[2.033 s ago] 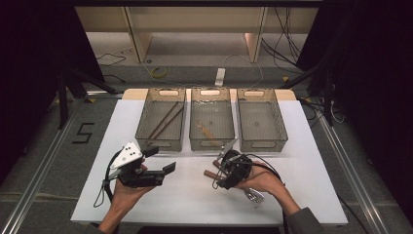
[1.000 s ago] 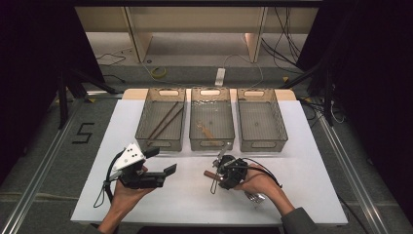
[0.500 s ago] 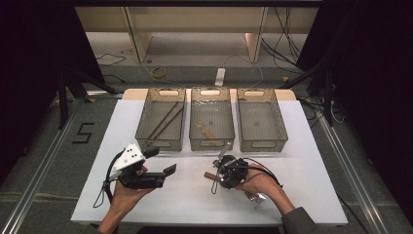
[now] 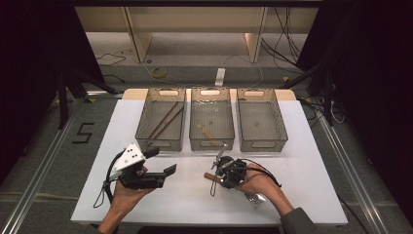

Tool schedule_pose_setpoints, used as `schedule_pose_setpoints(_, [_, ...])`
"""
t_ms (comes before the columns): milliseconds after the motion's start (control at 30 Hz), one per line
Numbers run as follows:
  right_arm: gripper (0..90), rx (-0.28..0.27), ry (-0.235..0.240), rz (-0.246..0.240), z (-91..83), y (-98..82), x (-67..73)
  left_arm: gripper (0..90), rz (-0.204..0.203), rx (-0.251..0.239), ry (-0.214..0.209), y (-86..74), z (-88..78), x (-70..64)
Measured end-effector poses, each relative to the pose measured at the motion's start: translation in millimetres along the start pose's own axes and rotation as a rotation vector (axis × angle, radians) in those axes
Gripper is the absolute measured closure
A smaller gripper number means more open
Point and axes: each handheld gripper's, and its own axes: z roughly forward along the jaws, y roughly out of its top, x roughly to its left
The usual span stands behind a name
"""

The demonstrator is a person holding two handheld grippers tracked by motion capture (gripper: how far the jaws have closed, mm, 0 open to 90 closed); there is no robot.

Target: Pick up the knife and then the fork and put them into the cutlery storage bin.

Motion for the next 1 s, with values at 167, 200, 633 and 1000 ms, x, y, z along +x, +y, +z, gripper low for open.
schedule_pose_setpoints(167, [76.9,-0.002,0.003,-0.015,-2.2,-0.6,-0.5,15.8,0.0,-0.001,0.0,0.0,-0.1,0.1])
schedule_pose_setpoints(200, [76.9,-0.013,0.004,-0.013,-3.7,-0.8,-0.7,15.8,0.001,0.0,0.001,0.0,-0.1,0.0])
schedule_pose_setpoints(633, [77.0,-0.083,0.038,0.029,-17.7,-6.2,-10.5,15.8,-0.002,-0.004,0.003,-0.1,-0.4,0.1])
schedule_pose_setpoints(1000, [77.1,-0.118,0.039,0.044,-22.8,-7.4,-12.8,15.8,-0.004,-0.005,0.004,0.0,-0.4,0.3])
